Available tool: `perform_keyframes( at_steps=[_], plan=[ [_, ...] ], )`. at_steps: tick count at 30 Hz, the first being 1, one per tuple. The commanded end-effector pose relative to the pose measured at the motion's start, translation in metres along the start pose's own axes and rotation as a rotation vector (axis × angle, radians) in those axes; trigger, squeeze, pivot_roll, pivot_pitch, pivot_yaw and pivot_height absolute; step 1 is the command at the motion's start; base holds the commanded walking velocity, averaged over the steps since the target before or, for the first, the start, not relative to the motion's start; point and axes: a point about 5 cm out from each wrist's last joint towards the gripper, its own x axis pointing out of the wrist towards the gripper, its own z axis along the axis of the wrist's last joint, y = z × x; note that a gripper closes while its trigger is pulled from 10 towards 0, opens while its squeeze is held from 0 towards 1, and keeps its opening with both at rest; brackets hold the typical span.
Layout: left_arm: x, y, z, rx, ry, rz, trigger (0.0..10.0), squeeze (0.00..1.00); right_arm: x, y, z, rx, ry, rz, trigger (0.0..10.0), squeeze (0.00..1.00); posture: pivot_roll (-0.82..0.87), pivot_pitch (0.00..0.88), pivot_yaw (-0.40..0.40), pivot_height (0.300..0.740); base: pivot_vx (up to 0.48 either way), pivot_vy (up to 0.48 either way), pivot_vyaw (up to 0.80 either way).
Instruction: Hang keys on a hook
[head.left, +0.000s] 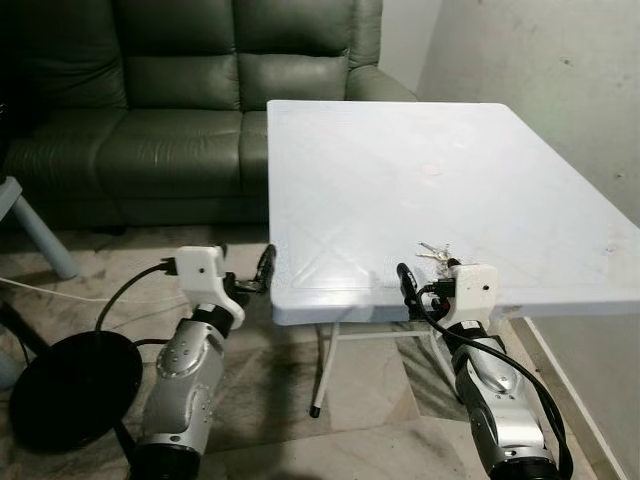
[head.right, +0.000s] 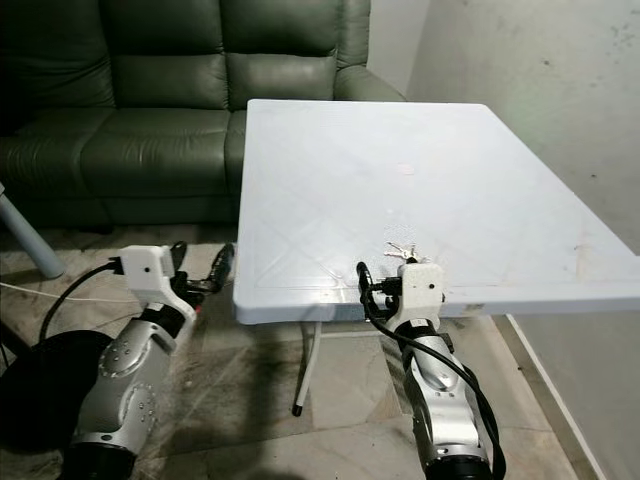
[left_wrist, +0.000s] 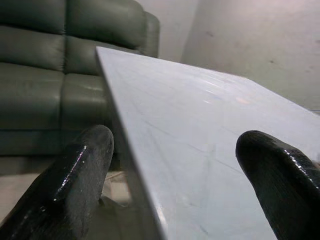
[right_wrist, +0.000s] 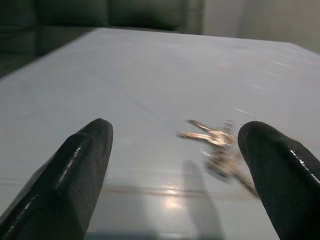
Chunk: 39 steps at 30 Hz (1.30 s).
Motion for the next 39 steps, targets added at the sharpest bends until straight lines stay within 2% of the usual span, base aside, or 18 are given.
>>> perform_keyframes(
  at_steps=[1,5,8,10,14,21,24,26,28,30,32,36,37,39],
  plan=[
    [-0.001,-0.003,0.002,0.010,0.002,-0.022,10.0,0.00,0.002,-0.002,0.001,0.013,0.018,-0.028,10.0,0.00,0.03,0.006,-0.061,0.732,0.000,0.000,0.00],
    [-0.004,-0.009,-0.002,0.005,0.020,-0.053,10.0,0.00,0.004,-0.005,-0.001,0.050,0.061,-0.065,10.0,0.00,0.03,0.003,-0.059,0.732,0.000,0.000,0.00],
    [-0.004,-0.012,-0.003,0.017,0.026,-0.070,10.0,0.00,0.004,-0.009,0.001,0.011,0.048,-0.094,10.0,0.00,0.03,0.002,-0.061,0.732,0.000,0.000,0.00],
    [-0.004,-0.015,-0.003,0.011,0.027,-0.084,10.0,0.00,0.004,-0.010,-0.001,0.030,0.063,-0.112,10.0,0.00,0.03,0.001,-0.062,0.732,0.000,0.000,0.00],
    [-0.005,-0.021,-0.004,0.014,0.030,-0.116,10.0,0.00,0.005,-0.011,0.000,0.008,0.069,-0.122,10.0,0.00,0.03,0.000,-0.062,0.732,0.000,0.000,0.00],
    [-0.005,-0.028,-0.003,0.025,0.034,-0.159,10.0,0.00,0.009,-0.008,0.002,0.068,0.075,-0.137,10.0,0.00,0.03,0.007,-0.063,0.732,0.000,0.000,0.00],
    [-0.006,-0.032,-0.003,0.032,0.036,-0.180,10.0,0.00,0.011,-0.008,0.005,0.065,0.057,-0.139,10.0,0.00,0.03,0.012,-0.064,0.732,0.000,0.000,0.00],
    [-0.006,-0.041,-0.002,0.044,0.037,-0.224,10.0,0.00,0.017,-0.006,0.010,0.059,0.039,-0.144,10.0,0.00,0.04,0.021,-0.064,0.732,0.000,0.000,0.00],
    [-0.006,-0.042,-0.002,0.050,0.038,-0.233,10.0,0.00,0.019,-0.004,0.012,0.054,0.033,-0.137,10.0,0.00,0.04,0.022,-0.064,0.732,0.000,0.000,0.00],
    [-0.006,-0.047,-0.001,0.044,0.034,-0.251,10.0,0.00,0.027,-0.002,0.020,0.017,0.008,-0.139,10.0,0.00,0.03,0.031,-0.063,0.732,0.000,0.000,0.00],
    [-0.006,-0.048,-0.002,0.040,0.039,-0.249,10.0,0.00,0.034,0.000,0.021,0.044,0.051,-0.149,10.0,0.00,0.03,0.032,-0.062,0.732,0.000,0.000,0.00],
    [-0.005,-0.051,0.002,0.033,0.033,-0.256,10.0,0.00,0.045,0.002,0.031,0.069,0.054,-0.148,10.0,0.00,0.03,0.053,-0.064,0.732,0.000,0.000,0.00],
    [-0.006,-0.052,0.001,0.025,0.031,-0.256,10.0,0.00,0.047,0.004,0.029,0.100,0.080,-0.133,10.0,0.00,0.03,0.058,-0.063,0.732,0.000,0.000,0.00],
    [-0.006,-0.052,-0.001,0.025,0.041,-0.243,10.0,0.00,0.052,0.004,0.029,0.096,0.100,-0.151,10.0,0.00,0.03,0.059,-0.066,0.732,0.000,0.000,0.00]
  ],
)
